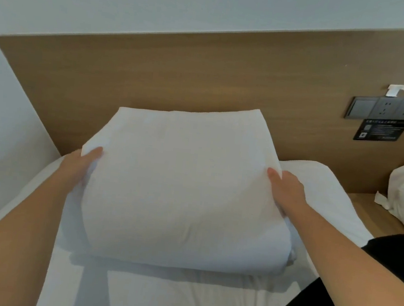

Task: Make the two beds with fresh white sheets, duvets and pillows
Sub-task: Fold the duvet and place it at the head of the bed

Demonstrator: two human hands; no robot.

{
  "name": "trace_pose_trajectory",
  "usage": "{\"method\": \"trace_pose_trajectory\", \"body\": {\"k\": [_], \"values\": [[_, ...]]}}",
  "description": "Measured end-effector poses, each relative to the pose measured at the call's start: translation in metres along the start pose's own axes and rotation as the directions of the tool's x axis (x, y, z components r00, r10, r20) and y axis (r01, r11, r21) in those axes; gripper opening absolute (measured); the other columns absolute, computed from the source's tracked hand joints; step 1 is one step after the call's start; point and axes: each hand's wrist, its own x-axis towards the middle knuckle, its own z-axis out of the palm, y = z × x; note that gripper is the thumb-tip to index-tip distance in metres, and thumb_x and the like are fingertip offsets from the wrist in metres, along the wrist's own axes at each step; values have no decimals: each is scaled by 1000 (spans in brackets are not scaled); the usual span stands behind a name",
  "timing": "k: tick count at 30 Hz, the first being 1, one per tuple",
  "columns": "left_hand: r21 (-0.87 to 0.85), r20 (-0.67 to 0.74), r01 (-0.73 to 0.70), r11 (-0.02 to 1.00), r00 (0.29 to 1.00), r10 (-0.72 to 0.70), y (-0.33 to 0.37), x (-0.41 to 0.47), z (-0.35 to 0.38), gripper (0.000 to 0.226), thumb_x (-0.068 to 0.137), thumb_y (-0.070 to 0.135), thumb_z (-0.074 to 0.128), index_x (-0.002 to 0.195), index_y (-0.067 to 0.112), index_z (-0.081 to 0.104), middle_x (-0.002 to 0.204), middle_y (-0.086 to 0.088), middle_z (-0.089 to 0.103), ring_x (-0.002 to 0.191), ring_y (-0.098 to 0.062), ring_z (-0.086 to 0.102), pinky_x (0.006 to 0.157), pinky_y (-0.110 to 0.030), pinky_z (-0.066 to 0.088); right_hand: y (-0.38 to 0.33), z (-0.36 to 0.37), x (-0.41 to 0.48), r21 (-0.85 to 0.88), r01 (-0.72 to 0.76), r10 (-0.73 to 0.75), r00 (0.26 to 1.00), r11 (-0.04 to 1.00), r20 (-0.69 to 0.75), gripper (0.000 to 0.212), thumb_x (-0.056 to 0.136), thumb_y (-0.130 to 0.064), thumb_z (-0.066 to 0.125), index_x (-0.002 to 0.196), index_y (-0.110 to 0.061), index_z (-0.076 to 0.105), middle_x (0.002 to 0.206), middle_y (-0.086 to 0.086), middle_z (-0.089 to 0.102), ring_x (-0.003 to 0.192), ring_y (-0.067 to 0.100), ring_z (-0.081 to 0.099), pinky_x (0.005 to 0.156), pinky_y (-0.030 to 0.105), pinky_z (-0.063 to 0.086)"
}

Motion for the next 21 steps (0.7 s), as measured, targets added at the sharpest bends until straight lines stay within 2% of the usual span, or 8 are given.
{"method": "trace_pose_trajectory", "body": {"k": [2, 4, 6, 10, 14, 17, 19, 21], "values": [[-110, 102, 116, 987, 989, -105, -35, 12, -20, 77, 72, 75, 62, 127, 21, 60, 125, -5, 65, 110, -28, 62, 105, -50, 42, -4, 0, -4, -31, 2, -1, 999, 1000, 34, 52, 101, -53, 30, 109, -8, 55, 109, 10, 60, 92, 27, 49, 79, 35, 35], [-153, 115, 166, 974, 982, -150, -31, 1, -19, 77, 74, 72, 62, 129, 18, 58, 129, -8, 62, 114, -33, 59, 107, -50, 39, -3, 0, -11, 20, -15, 14, 999, 1000, 51, 55, 100, -54, 30, 120, -8, 53, 115, 10, 57, 101, 30, 51, 81, 35, 35], [-136, 17, 80, 988, 997, -78, -17, -11, -9, 74, 80, 60, 67, 134, 12, 52, 132, -10, 58, 118, -35, 55, 101, -44, 41, 0, -1, -17, 102, -8, 5, 999, 995, 34, 56, 101, -51, 32, 130, -5, 50, 123, 12, 56, 108, 32, 52, 84, 36, 37], [-158, -173, -58, 986, 985, 30, -1, -34, -8, 56, 92, 43, 61, 134, 6, 53, 133, -13, 56, 119, -34, 54, 88, -37, 40, 6, -4, -22, 187, 51, -37, 996, 981, -77, 47, 104, -42, 34, 124, -4, 54, 112, 11, 57, 96, 24, 48, 81, 35, 36], [-285, 75, 72, 956, 996, -53, -22, -42, -30, 42, 92, 55, 54, 120, 24, 60, 126, 2, 60, 116, -23, 55, 97, -40, 40, 12, -2, -28, 174, 30, -25, 999, 984, -30, 48, 102, -47, 35, 115, -5, 56, 109, 13, 60, 95, 28, 53, 81, 38, 40], [-199, 200, 121, 972, 976, -80, -51, -47, -40, 60, 79, 72, 54, 118, 27, 63, 125, -2, 64, 121, -27, 55, 109, -47, 36, 10, -2, -31, 209, -72, 67, 997, 975, 34, 65, 97, -58, 32, 125, -4, 56, 117, 14, 60, 105, 32, 56, 91, 44, 46], [-124, -17, 85, 989, 996, -88, -62, -50, -31, 68, 85, 71, 49, 126, 18, 60, 130, -11, 59, 120, -35, 53, 107, -49, 37, 7, 2, -37, 199, -93, 89, 996, 976, 30, 67, 99, -57, 30, 129, -3, 54, 121, 16, 60, 105, 31, 55, 91, 43, 45], [-49, -289, 7, 999, 957, -21, -63, -58, -22, 58, 95, 58, 43, 125, 11, 60, 129, -17, 58, 118, -39, 52, 102, -49, 37, 2, 6, -44, 187, -50, 57, 998, 981, -29, 60, 102, -50, 31, 123, 0, 57, 117, 18, 61, 103, 31, 56, 90, 43, 45]]}}
